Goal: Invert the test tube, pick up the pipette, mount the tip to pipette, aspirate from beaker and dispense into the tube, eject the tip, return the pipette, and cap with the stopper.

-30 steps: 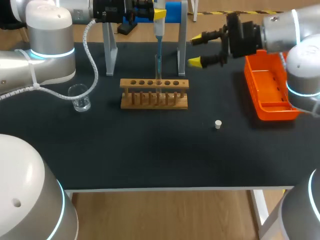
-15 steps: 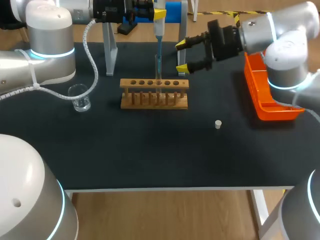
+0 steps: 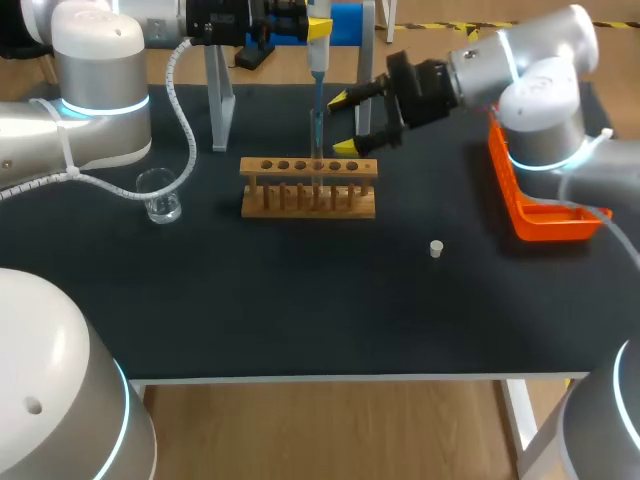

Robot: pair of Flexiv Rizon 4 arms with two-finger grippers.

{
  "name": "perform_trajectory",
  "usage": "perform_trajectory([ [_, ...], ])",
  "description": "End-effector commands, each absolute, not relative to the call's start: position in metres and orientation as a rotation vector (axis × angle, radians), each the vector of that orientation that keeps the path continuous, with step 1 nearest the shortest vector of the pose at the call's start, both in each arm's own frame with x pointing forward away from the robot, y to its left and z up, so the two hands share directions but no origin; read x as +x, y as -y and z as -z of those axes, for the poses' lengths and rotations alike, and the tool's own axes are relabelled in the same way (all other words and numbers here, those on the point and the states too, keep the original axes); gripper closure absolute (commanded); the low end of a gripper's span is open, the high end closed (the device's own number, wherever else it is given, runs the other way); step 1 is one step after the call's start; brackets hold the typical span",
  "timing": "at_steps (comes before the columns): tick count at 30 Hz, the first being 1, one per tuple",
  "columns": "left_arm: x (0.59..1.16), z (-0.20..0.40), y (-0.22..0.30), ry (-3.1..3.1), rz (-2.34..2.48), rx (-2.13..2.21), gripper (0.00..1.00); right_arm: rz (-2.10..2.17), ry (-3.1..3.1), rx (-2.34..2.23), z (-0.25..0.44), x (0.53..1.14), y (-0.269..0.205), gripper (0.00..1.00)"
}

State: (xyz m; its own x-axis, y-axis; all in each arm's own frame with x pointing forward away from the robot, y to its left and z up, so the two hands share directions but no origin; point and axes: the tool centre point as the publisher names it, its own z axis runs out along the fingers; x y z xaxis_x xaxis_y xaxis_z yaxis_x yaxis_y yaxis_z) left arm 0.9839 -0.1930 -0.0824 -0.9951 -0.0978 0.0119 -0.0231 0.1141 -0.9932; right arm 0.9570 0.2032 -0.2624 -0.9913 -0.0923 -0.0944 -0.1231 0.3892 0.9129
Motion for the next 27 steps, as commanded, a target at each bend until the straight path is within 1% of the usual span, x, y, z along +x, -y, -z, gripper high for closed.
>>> perform_trajectory([
  [1,0.984,0.082,0.193,-2.304,2.051,-0.124,1.0,-1.716,-2.627,-0.244,0.27,0.965,-0.209,0.0],
  [8,0.984,0.082,0.193,-2.304,2.051,-0.124,1.0,-1.649,-2.656,-0.308,0.279,0.968,-0.216,0.0],
  [27,0.984,0.082,0.193,-2.304,2.051,-0.124,1.0,-1.542,-2.61,-0.233,0.295,0.965,-0.224,0.0],
])
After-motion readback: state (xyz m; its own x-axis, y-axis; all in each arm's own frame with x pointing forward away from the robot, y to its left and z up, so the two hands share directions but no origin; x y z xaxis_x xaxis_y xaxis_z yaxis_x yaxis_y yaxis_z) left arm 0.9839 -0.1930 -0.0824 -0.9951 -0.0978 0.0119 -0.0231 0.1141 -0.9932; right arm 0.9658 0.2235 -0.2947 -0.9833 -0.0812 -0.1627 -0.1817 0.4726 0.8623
